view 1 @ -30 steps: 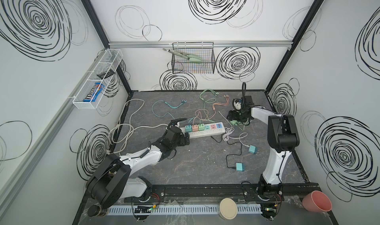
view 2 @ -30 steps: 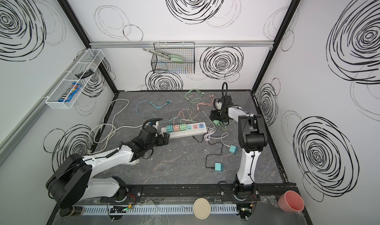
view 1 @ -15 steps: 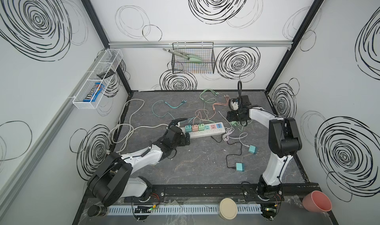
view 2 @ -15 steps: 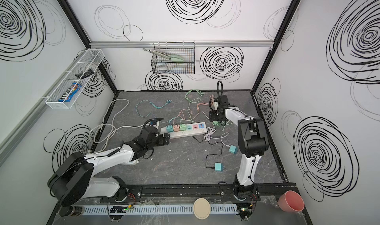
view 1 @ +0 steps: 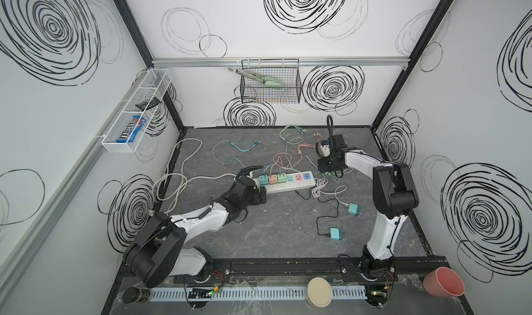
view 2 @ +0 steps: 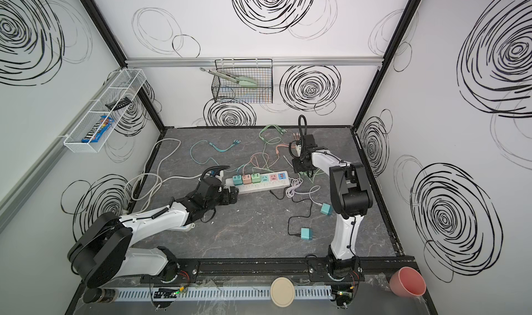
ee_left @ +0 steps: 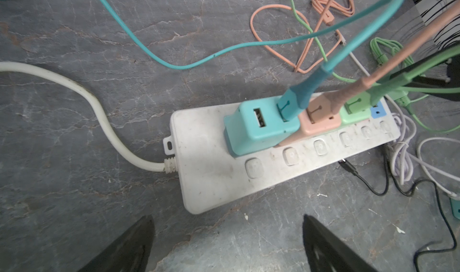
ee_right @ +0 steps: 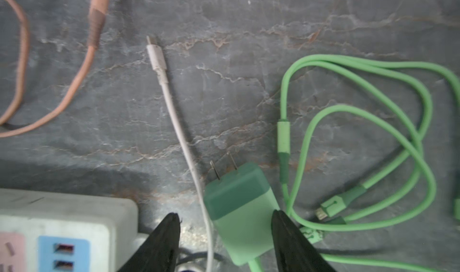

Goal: Insert plugs into power strip
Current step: Pick up the plug from the top-right of the table.

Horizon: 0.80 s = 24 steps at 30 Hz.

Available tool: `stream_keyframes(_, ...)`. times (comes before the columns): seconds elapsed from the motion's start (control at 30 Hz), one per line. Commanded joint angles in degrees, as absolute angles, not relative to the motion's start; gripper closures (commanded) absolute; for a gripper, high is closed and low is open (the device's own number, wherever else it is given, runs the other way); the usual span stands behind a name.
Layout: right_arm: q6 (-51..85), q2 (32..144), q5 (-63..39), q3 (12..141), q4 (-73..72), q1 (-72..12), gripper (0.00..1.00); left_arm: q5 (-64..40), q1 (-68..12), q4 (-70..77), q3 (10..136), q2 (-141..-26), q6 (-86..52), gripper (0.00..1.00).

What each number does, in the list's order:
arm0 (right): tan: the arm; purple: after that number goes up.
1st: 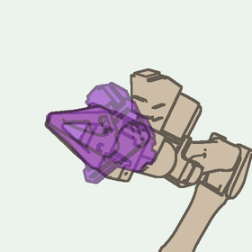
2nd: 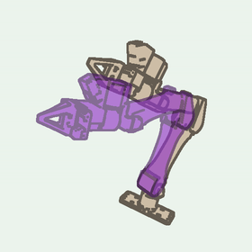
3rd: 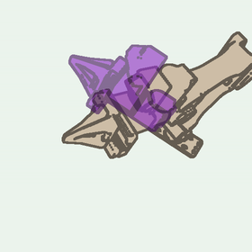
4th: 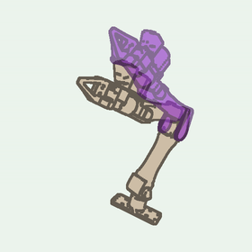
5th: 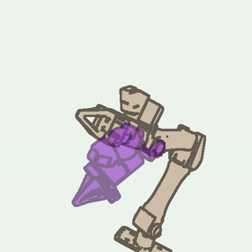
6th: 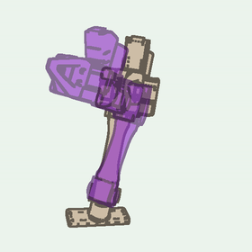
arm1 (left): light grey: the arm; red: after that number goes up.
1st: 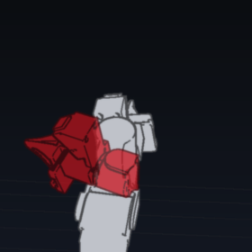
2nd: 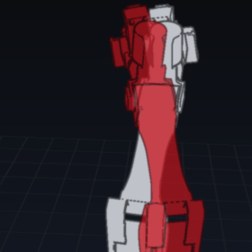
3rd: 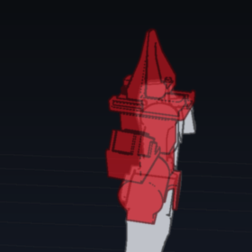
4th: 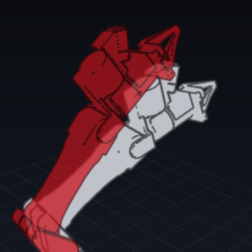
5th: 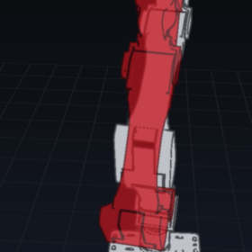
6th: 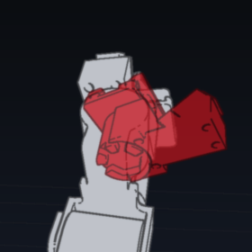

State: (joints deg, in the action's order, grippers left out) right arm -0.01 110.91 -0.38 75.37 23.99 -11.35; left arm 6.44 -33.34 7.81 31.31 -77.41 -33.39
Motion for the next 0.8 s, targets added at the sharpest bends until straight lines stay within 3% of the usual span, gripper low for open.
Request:
stream_keyframes(0.0, 0.5, 113.4, 2.6, 75.8, 28.0, -11.3, 0.4, 6.4, -33.8, 9.8, 32.8, -78.0, -33.0, 0.04)
stream_keyframes(0.6, 0.5, 114.0, 1.8, 75.1, 27.4, -11.3, 0.4, 5.7, -33.9, 9.9, 33.5, -79.4, -32.7, 0.04)
stream_keyframes(0.77, 0.5, 112.2, 4.7, 74.1, 25.7, -11.3, 0.58, 5.2, -34.1, 9.8, 33.9, -79.3, -32.5, 0.04)
